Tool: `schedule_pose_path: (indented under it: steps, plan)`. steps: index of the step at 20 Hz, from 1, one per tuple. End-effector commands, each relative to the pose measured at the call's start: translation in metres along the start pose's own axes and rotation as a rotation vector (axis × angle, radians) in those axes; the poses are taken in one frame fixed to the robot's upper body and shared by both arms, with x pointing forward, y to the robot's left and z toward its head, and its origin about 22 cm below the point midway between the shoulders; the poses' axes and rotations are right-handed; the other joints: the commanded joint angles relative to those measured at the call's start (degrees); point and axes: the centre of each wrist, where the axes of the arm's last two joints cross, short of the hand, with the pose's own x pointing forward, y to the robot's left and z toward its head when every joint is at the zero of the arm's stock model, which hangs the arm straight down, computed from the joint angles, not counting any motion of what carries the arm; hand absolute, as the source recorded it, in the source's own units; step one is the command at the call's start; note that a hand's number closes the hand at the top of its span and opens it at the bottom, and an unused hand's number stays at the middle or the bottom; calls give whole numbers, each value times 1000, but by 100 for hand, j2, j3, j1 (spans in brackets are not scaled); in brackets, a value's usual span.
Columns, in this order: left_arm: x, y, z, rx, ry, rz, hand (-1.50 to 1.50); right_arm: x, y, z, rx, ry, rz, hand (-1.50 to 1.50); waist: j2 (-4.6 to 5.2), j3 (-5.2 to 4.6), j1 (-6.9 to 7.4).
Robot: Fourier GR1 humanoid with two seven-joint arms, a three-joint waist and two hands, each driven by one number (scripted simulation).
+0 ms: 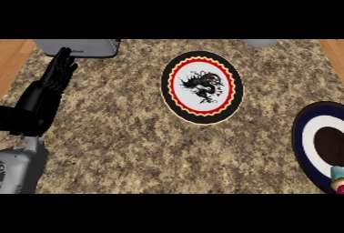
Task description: Pick the cupcake from the plate and place it in the plate
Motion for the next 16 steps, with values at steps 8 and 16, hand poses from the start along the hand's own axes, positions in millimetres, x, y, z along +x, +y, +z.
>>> schedule_pose_path:
  steps: [8, 16]
  plan:
    - [-7, -5, -6, -30, -13, -9, 0, 3, -70, -167, 292, 39, 250, 150, 59, 94, 323]
    - [4, -11, -10, -22, -2, 2, 0, 48, -74, -222, 217, -242, -8, 150, -20, 85, 33]
